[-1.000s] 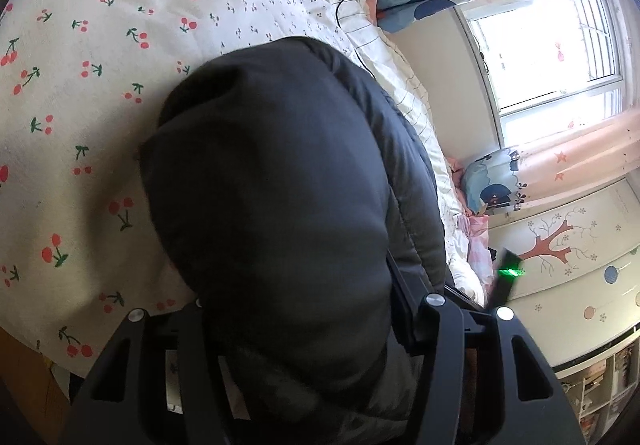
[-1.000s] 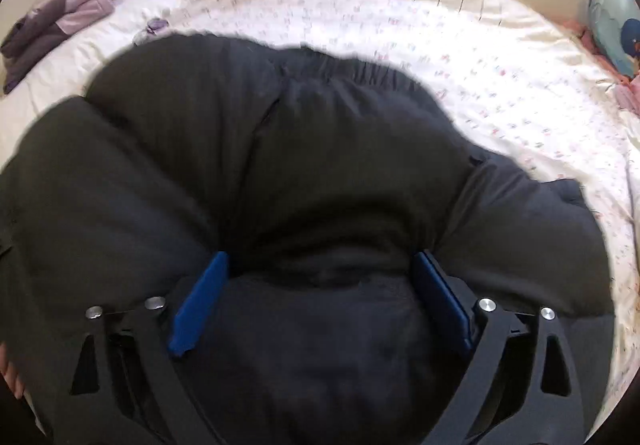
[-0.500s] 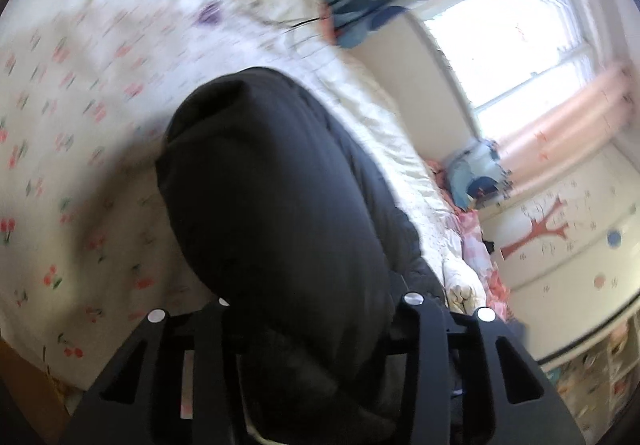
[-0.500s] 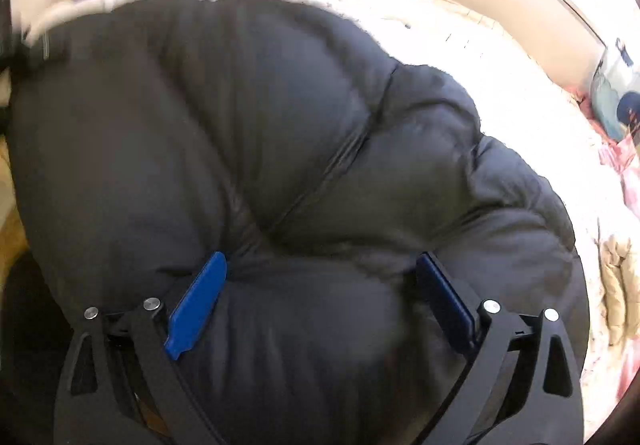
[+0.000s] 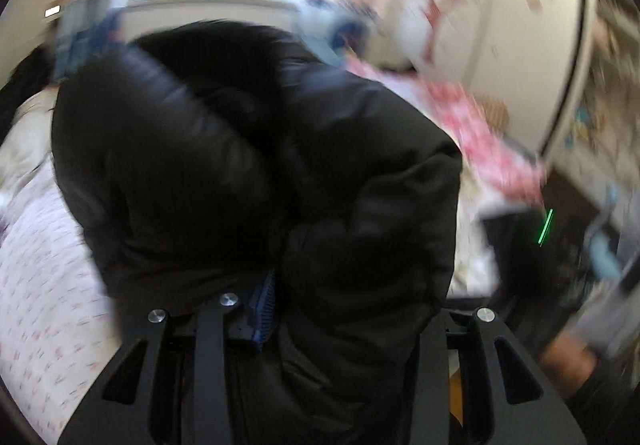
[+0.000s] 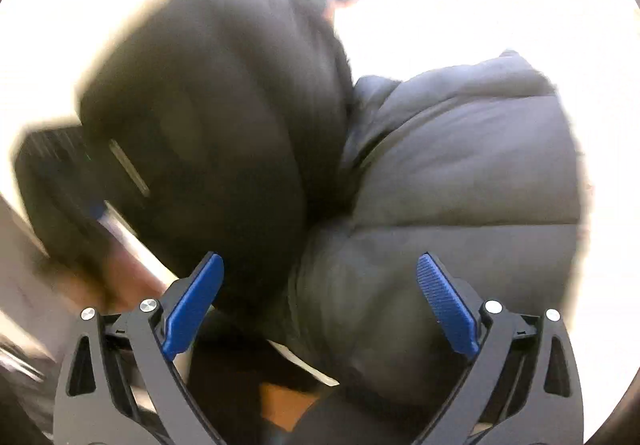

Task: Fold large clothes
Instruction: 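Lift the folded black jacket with both grippers off the bed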

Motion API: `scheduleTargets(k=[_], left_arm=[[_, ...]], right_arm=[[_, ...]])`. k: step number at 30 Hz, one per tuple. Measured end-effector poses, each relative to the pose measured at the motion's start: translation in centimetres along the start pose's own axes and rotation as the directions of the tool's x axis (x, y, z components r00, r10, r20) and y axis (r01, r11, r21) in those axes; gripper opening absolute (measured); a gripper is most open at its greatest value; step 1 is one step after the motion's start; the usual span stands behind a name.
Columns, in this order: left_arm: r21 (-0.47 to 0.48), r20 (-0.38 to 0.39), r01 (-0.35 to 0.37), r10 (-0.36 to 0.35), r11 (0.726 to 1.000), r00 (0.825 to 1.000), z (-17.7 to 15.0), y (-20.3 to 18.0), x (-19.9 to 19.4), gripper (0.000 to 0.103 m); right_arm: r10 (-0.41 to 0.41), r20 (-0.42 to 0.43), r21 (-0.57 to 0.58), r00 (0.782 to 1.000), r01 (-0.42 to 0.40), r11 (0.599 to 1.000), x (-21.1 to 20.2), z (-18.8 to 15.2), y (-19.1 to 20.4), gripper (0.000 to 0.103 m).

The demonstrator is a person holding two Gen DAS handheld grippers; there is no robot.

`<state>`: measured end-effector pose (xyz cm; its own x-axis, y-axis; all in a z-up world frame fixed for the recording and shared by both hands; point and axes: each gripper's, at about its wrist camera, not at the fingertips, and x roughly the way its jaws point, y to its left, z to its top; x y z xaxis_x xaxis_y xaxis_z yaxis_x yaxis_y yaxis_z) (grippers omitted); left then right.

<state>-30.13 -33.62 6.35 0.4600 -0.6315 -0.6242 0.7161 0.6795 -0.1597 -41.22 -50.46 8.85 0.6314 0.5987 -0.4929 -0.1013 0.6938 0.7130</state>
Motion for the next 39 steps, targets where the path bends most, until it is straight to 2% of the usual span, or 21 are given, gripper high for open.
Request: scheduleTargets(k=[2,5,7,10,11,12,13,16,18,20,21,24,26,28,31,33,35,36,37,38,39], left_arm=[[0.077,-0.087,0.017,-0.010,0.997,0.996,-0.7,-3.3,4.3,0.039],[0.167,-0.158,0.029,-0.002,0.986,0.987,-1.9,-6.6,8.1,0.039],[0.227,-0.178,0.025,0.016,0.973,0.984,-3.0,-8.5,9.0,0.040],[0.297,-0.188,-0.012,0.070,0.955,0.980,-3.2,-9.7,9.4,0.041],[0.304,-0.200,-0.006,0.070,0.953,0.977,-3.3,-9.8,9.1,0.041],[0.300,-0.216,0.007,0.061,0.954,0.974,-3.1,-10.0,8.8,0.041],[0.284,-0.237,0.031,0.039,0.958,0.971,-3.0,-10.0,8.2,0.041],[0.185,-0.248,0.135,-0.087,0.973,0.965,-2.1,-8.0,4.2,0.041],[0.101,-0.176,0.155,-0.135,0.983,0.975,-0.2,-5.9,1.5,0.042],[0.047,-0.125,0.135,-0.128,0.990,0.984,1.8,-4.0,1.3,0.043],[0.018,-0.110,0.121,-0.118,0.993,0.987,2.8,-2.9,2.0,0.043],[-0.001,-0.198,0.072,-0.071,0.997,0.978,2.6,-1.1,7.0,0.043],[-0.036,-0.235,0.087,-0.093,0.996,0.968,0.8,-0.7,9.9,0.043],[0.017,-0.228,0.053,-0.047,0.998,0.972,1.1,-1.8,10.3,0.043],[0.061,-0.225,0.032,-0.018,0.998,0.974,0.6,-2.8,10.2,0.044],[0.045,-0.224,0.041,-0.030,0.998,0.974,0.9,-2.1,10.2,0.044],[0.016,-0.215,0.063,-0.059,0.998,0.975,0.8,-1.5,9.9,0.046],[0.000,-0.219,0.079,-0.077,0.997,0.973,0.7,-0.6,10.6,0.046],[-0.021,-0.229,0.096,-0.098,0.995,0.968,0.5,-0.2,10.7,0.046],[-0.041,-0.242,0.114,-0.121,0.993,0.963,0.4,0.2,10.8,0.046],[-0.075,-0.247,0.139,-0.154,0.987,0.957,0.6,1.0,10.1,0.045]], right_arm=[[-0.010,0.129,0.038,0.992,0.006,0.999,-5.4,2.1,-2.0,0.094],[-0.044,0.204,-0.018,0.978,0.049,0.999,-9.5,5.0,-1.2,0.094],[-0.118,0.188,-0.127,0.975,0.143,0.982,-9.3,7.7,1.0,0.096],[-0.252,0.079,-0.276,0.965,0.264,0.924,-4.0,9.8,3.9,0.096],[-0.320,0.063,-0.306,0.945,0.323,0.895,-3.6,7.0,6.3,0.096],[-0.440,0.045,-0.350,0.897,0.427,0.834,-2.0,7.1,6.0,0.096],[-0.484,0.033,-0.357,0.874,0.463,0.811,-1.0,7.1,5.0,0.096],[-0.434,0.004,-0.237,0.901,0.422,0.875,-1.6,6.0,2.6,0.096],[-0.450,0.009,-0.235,0.893,0.440,0.867,-1.5,5.2,1.5,0.096],[-0.455,0.004,-0.224,0.890,0.445,0.867,-1.4,4.8,1.2,0.096],[-0.455,0.000,-0.220,0.891,0.444,0.869,0.7,4.7,-0.2,0.096],[-0.457,-0.037,-0.197,0.889,0.442,0.875,3.2,5.6,-4.4,0.096],[-0.486,-0.048,-0.175,0.872,0.472,0.864,2.6,5.6,-5.4,0.096],[-0.495,-0.015,-0.161,0.869,0.487,0.858,1.4,6.7,-5.8,0.096],[-0.466,0.050,-0.155,0.883,0.468,0.870,0.1,7.5,-4.2,0.096],[-0.502,0.050,-0.159,0.863,0.503,0.849,1.1,8.0,-4.2,0.096],[-0.545,0.008,-0.147,0.838,0.540,0.828,3.5,7.9,-6.8,0.096],[-0.535,-0.017,-0.134,0.845,0.528,0.839,4.9,7.4,-9.2,0.097],[-0.473,-0.051,-0.065,0.880,0.470,0.880,6.0,6.8,-11.9,0.097],[-0.434,-0.055,-0.011,0.899,0.434,0.901,6.2,6.2,-13.1,0.097],[-0.443,-0.056,-0.015,0.895,0.443,0.896,6.1,6.2,-13.0,0.097]])
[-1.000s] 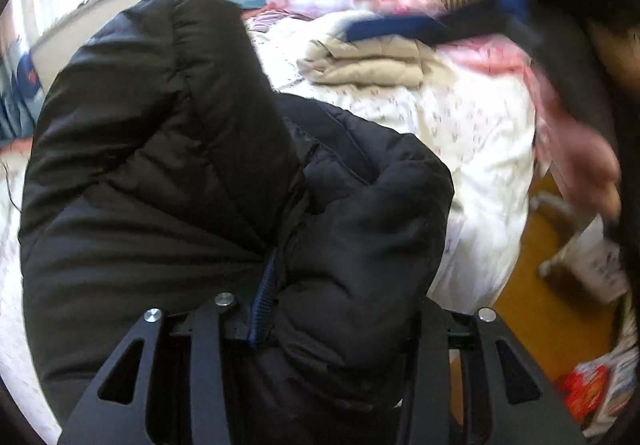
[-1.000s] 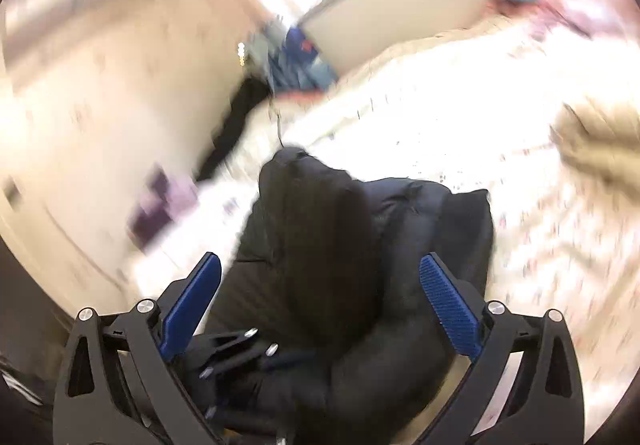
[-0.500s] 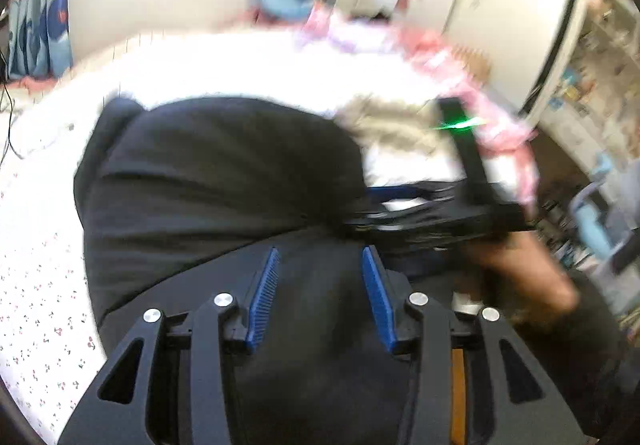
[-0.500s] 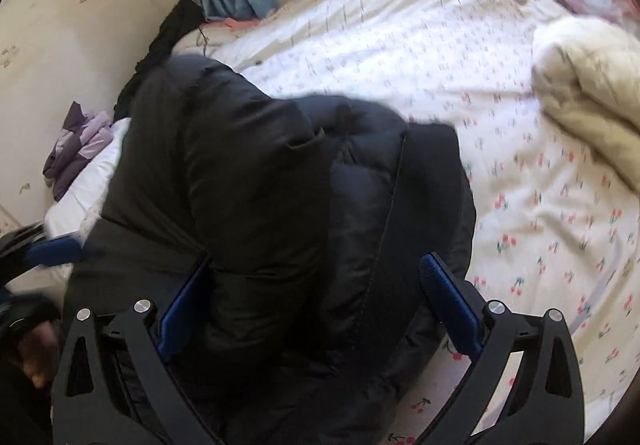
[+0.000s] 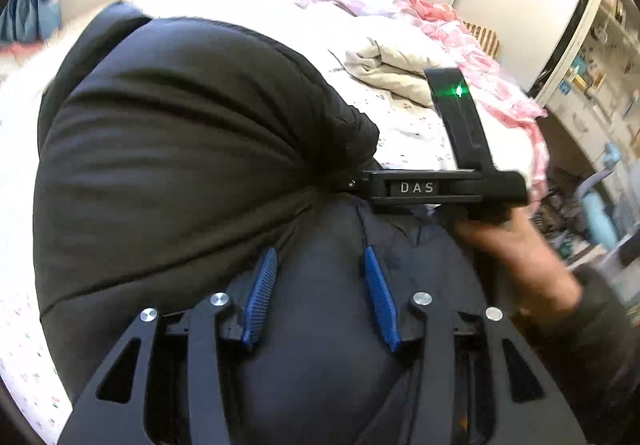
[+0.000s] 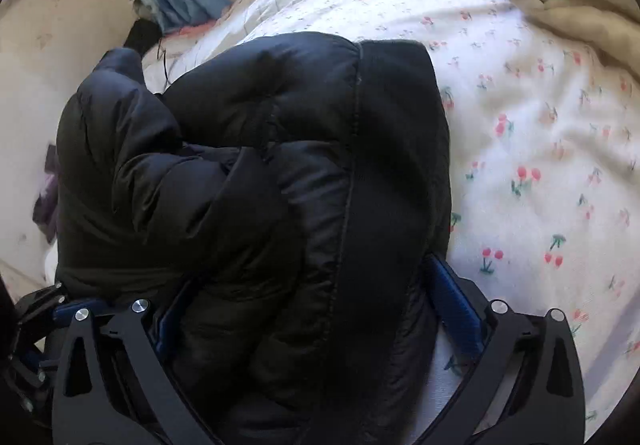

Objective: Fold large clothes

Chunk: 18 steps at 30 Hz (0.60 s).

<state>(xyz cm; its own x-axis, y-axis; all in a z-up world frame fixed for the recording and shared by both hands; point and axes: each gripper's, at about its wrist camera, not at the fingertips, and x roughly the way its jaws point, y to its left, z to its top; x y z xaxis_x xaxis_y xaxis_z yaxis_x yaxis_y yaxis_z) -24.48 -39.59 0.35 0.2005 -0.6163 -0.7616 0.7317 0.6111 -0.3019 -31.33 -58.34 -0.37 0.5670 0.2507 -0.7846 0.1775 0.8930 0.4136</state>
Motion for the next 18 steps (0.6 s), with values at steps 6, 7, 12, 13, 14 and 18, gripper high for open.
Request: scheduleTargets(k=[6,7,12,13,14,18], left_arm=[[-0.268,0.152,0.061,-0.020,0.962,0.988,-2.6,8.7,-8.1,0.050],[-0.333,0.150,0.032,0.019,0.942,0.988,-3.5,10.9,-8.7,0.053],[-0.535,0.091,0.108,-0.071,0.838,0.993,-6.1,16.8,-5.3,0.067],[-0.539,0.090,0.126,-0.091,0.833,0.992,-6.3,16.8,-4.6,0.070],[-0.541,0.106,0.177,-0.142,0.822,0.984,-5.9,16.8,-3.5,0.071],[-0.461,0.184,0.187,-0.113,0.867,0.976,-3.2,15.3,-3.9,0.072]], right_arm=[[-0.075,-0.009,-0.057,0.997,0.074,0.996,-3.5,0.4,2.3,0.097],[-0.081,-0.019,-0.074,0.997,0.079,0.994,-3.5,0.4,2.8,0.097],[-0.083,-0.033,-0.052,0.996,0.081,0.995,-1.6,-0.4,3.7,0.097],[-0.089,-0.026,-0.046,0.996,0.088,0.995,-1.3,-0.6,4.0,0.097],[-0.090,-0.015,-0.033,0.996,0.089,0.995,-1.2,-0.8,4.5,0.097],[-0.021,0.039,0.014,0.999,0.021,1.000,0.1,-0.9,6.5,0.097]])
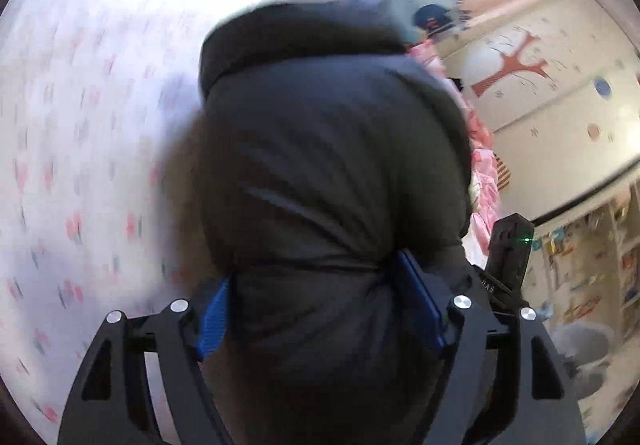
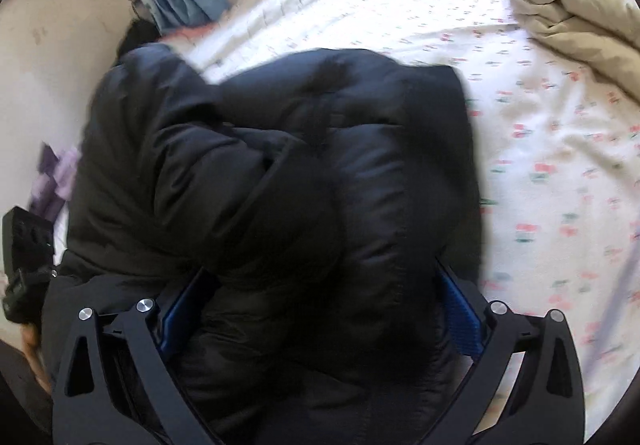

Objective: Fold large clothes

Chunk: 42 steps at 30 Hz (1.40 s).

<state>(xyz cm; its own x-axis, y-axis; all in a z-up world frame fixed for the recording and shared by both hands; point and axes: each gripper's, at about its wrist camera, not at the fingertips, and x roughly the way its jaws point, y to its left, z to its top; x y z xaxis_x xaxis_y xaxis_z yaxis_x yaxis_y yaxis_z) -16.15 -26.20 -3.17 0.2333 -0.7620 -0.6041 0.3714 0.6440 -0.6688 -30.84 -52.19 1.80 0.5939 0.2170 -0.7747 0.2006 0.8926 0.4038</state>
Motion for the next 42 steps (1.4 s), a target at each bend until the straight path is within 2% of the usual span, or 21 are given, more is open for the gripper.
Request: scheduleTargets(k=[2,5,7,9,10,12,13,15,17,19,22,25,28,29,31,33,35,37,38,40,42], left_arm=[[0.044,0.055,-0.009,0.006,0.999,0.998,1.7,-0.1,-1.9,0.072],[0.070,0.153,-0.088,0.076,0.994,0.985,4.1,1.1,-6.8,0.072],[0.066,0.177,-0.206,0.192,0.976,0.965,5.0,3.8,-9.9,0.072],[0.021,0.146,-0.317,0.311,0.948,0.939,4.6,7.3,-11.9,0.072],[-0.032,0.117,-0.355,0.357,0.934,0.927,4.0,9.6,-13.1,0.072],[-0.099,0.168,-0.385,0.396,0.918,0.903,2.7,11.5,-16.0,0.072],[-0.113,0.213,-0.359,0.376,0.926,0.902,2.4,11.1,-17.5,0.072],[-0.068,0.295,-0.286,0.293,0.956,0.909,2.2,7.8,-18.7,0.072],[0.066,0.314,-0.241,0.209,0.968,0.926,2.8,1.9,-16.5,0.072],[0.167,0.271,-0.233,0.182,0.958,0.945,2.7,-0.5,-13.8,0.072],[0.218,0.137,-0.212,0.186,0.953,0.973,2.4,-1.2,-7.4,0.072],[0.243,0.130,-0.256,0.230,0.936,0.964,0.9,-0.4,-4.8,0.072],[0.254,0.112,-0.239,0.217,0.937,0.970,0.3,0.3,-5.4,0.072],[0.249,0.098,-0.216,0.197,0.944,0.975,-0.2,0.9,-5.8,0.072],[0.248,0.075,-0.195,0.182,0.949,0.980,0.2,1.8,-6.0,0.070],[0.259,0.058,-0.203,0.194,0.944,0.979,-0.1,2.1,-5.8,0.070],[0.272,0.061,-0.223,0.215,0.936,0.975,-0.3,1.5,-5.6,0.070],[0.277,0.089,-0.246,0.231,0.929,0.969,-0.7,0.9,-6.3,0.070],[0.282,0.115,-0.251,0.227,0.926,0.967,-0.6,0.5,-7.0,0.070],[0.276,0.166,-0.265,0.226,0.924,0.960,0.2,0.5,-8.3,0.070],[0.244,0.221,-0.287,0.235,0.926,0.946,0.6,1.1,-10.0,0.073]], right_arm=[[0.057,0.028,-0.006,0.998,-0.057,0.998,1.2,0.7,2.9,0.097],[0.186,0.050,-0.074,0.981,-0.182,0.980,4.7,3.0,10.9,0.097],[0.226,0.004,-0.119,0.974,-0.224,0.967,8.2,3.6,14.9,0.097],[0.200,-0.095,-0.156,0.975,-0.213,0.965,12.7,3.0,17.8,0.097],[0.194,-0.126,-0.171,0.973,-0.214,0.962,14.3,2.3,18.7,0.097],[0.205,-0.137,-0.193,0.969,-0.229,0.954,15.1,1.3,19.8,0.097],[0.186,-0.139,-0.205,0.973,-0.212,0.955,14.9,1.1,20.2,0.097],[0.180,-0.160,-0.207,0.971,-0.211,0.955,14.8,1.4,20.6,0.097],[0.167,-0.187,-0.220,0.968,-0.207,0.953,14.3,1.8,20.9,0.097],[0.132,-0.180,-0.249,0.975,-0.175,0.953,13.2,3.0,21.3,0.097],[0.105,-0.061,-0.301,0.993,-0.119,0.946,9.4,4.7,22.0,0.097],[0.046,0.026,-0.370,0.999,-0.033,0.928,7.9,6.1,24.6,0.097],[-0.091,0.020,-0.393,0.996,0.091,0.915,12.0,8.4,23.7,0.097],[-0.114,-0.008,-0.389,0.993,0.102,0.915,14.0,8.3,22.8,0.097],[-0.075,-0.106,-0.285,0.991,0.042,0.958,17.8,7.2,19.6,0.097],[-0.032,-0.135,-0.222,0.990,0.002,0.975,18.7,6.2,17.5,0.097],[-0.053,-0.141,-0.223,0.989,0.020,0.975,17.4,5.8,17.4,0.097],[-0.066,-0.089,-0.246,0.994,0.042,0.968,14.6,5.8,17.4,0.097],[-0.024,-0.028,-0.262,0.999,0.015,0.965,11.7,5.4,18.4,0.097],[0.067,0.036,-0.297,0.997,-0.053,0.953,7.8,4.2,19.4,0.097],[0.080,0.013,-0.369,0.997,-0.070,0.927,6.0,1.4,21.0,0.097]])
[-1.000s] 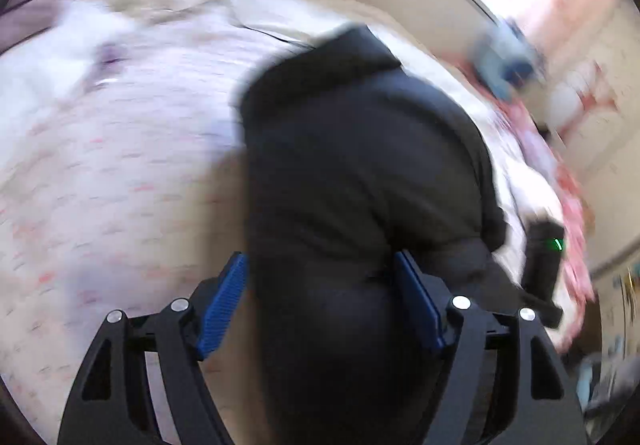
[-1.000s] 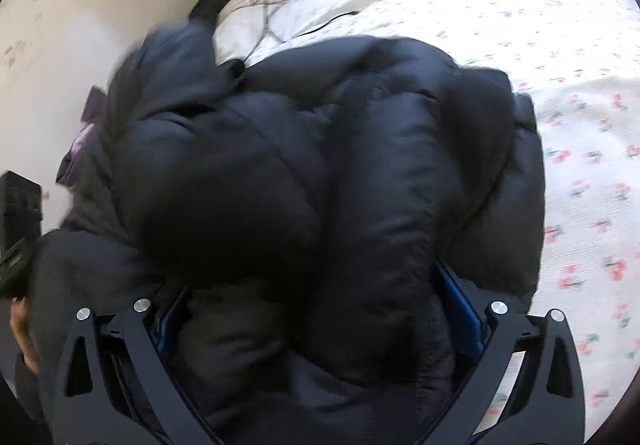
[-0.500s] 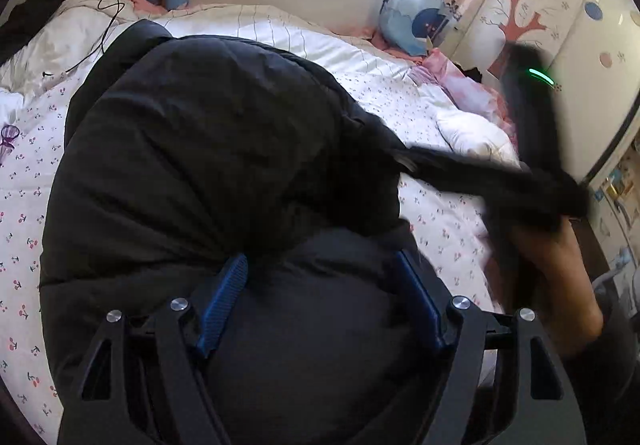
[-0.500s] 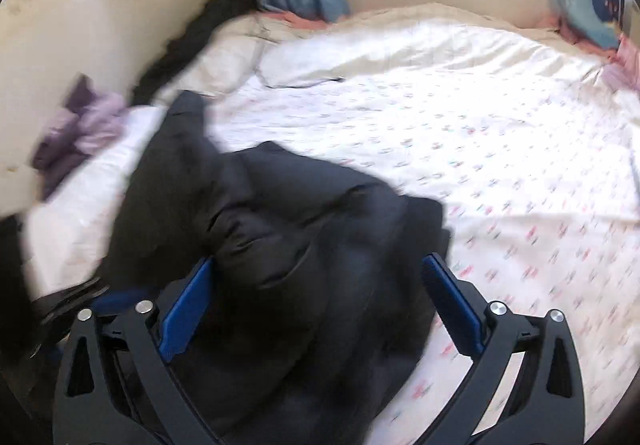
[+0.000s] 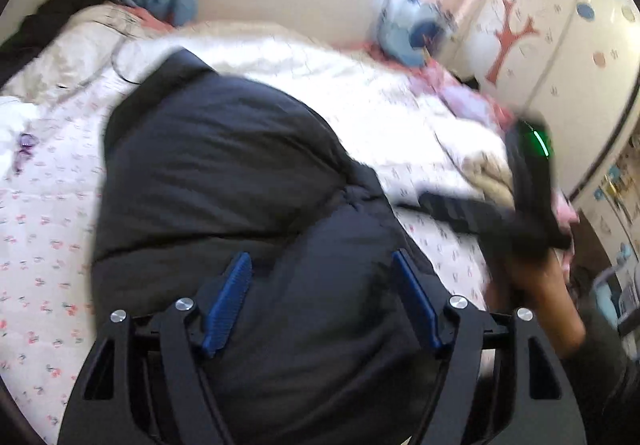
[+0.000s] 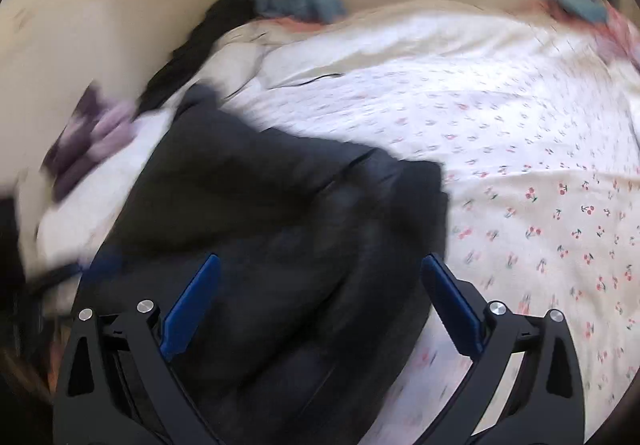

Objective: Fold large clothes

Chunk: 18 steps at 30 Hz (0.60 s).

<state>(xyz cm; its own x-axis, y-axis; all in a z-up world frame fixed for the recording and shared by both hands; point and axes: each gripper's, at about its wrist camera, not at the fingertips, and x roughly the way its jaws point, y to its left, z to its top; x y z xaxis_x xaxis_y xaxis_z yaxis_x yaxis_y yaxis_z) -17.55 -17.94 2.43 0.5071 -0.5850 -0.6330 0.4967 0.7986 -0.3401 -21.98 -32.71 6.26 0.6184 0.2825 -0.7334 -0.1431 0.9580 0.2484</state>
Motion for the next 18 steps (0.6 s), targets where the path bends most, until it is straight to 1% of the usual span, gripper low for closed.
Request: scheduleTargets(k=[1,2,3,4,5,6,7,8,10,11,12,13,14,16,17,18], left_arm=[[-0.017,0.023,-0.020,0.021,1.000,1.000,0.1,0.5,-0.6,0.079],[-0.032,0.039,-0.047,0.048,0.998,0.998,0.0,1.0,-0.9,0.082],[-0.039,0.045,-0.072,0.074,0.997,0.996,-0.1,1.3,-1.0,0.083],[-0.035,0.045,-0.098,0.100,0.995,0.994,-0.4,1.5,-0.9,0.083],[-0.027,0.044,-0.123,0.124,0.992,0.991,-0.5,1.6,-0.8,0.083],[-0.011,0.040,-0.163,0.164,0.987,0.986,-0.7,1.7,-0.5,0.083],[0.002,0.038,-0.196,0.195,0.981,0.980,-0.8,1.6,-0.4,0.083],[0.028,0.035,-0.229,0.228,0.973,0.973,-0.9,1.3,-0.2,0.083],[0.076,0.040,-0.267,0.264,0.961,0.964,-0.8,0.4,0.2,0.083],[0.105,0.044,-0.283,0.279,0.953,0.959,-0.8,-0.1,0.4,0.083],[0.116,0.046,-0.285,0.282,0.951,0.958,-0.9,-0.2,0.3,0.083],[0.126,0.050,-0.288,0.284,0.949,0.958,-1.1,-0.1,0.2,0.083],[0.134,0.053,-0.294,0.289,0.946,0.956,-1.1,-0.3,0.2,0.084],[0.160,0.061,-0.314,0.308,0.936,0.950,-1.2,-0.8,0.6,0.084],[0.173,0.065,-0.324,0.317,0.930,0.946,-1.3,-1.0,0.6,0.084],[0.180,0.069,-0.329,0.322,0.927,0.944,-1.3,-1.0,0.5,0.084]], right_arm=[[-0.015,-0.056,-0.025,0.998,0.013,1.000,0.6,-1.4,0.8,0.097],[-0.048,-0.130,-0.048,0.990,0.042,0.998,1.8,-2.9,1.2,0.097],[-0.043,-0.204,-0.055,0.978,0.032,0.998,3.6,-4.9,1.1,0.097],[-0.032,-0.226,-0.039,0.974,0.023,0.999,4.3,-6.1,0.7,0.097],[-0.032,-0.257,-0.012,0.966,0.030,0.999,4.5,-6.5,0.0,0.097],[-0.033,-0.269,0.005,0.963,0.036,0.999,4.3,-6.1,-0.3,0.097],[-0.038,-0.264,0.013,0.964,0.043,0.999,3.6,-5.7,-0.3,0.097],[-0.047,-0.243,0.013,0.969,0.051,0.999,2.5,-5.3,-0.2,0.097],[-0.059,-0.145,0.017,0.988,0.062,0.998,-0.3,-3.6,0.5,0.097],[-0.056,-0.084,0.020,0.995,0.058,0.998,-1.8,-2.7,0.9,0.097],[-0.031,-0.006,0.015,1.000,0.031,0.999,-3.2,-1.2,1.7,0.097],[-0.009,0.058,0.000,0.998,0.009,1.000,-3.8,0.4,2.7,0.097],[-0.002,0.113,-0.017,0.994,0.004,1.000,-4.2,2.1,3.7,0.097],[0.042,0.144,-0.037,0.989,-0.037,0.999,-3.4,4.3,4.8,0.097],[0.066,0.151,-0.041,0.986,-0.060,0.997,-2.2,5.5,4.8,0.097],[0.067,0.135,-0.023,0.989,-0.064,0.998,-0.3,6.2,4.1,0.097]])
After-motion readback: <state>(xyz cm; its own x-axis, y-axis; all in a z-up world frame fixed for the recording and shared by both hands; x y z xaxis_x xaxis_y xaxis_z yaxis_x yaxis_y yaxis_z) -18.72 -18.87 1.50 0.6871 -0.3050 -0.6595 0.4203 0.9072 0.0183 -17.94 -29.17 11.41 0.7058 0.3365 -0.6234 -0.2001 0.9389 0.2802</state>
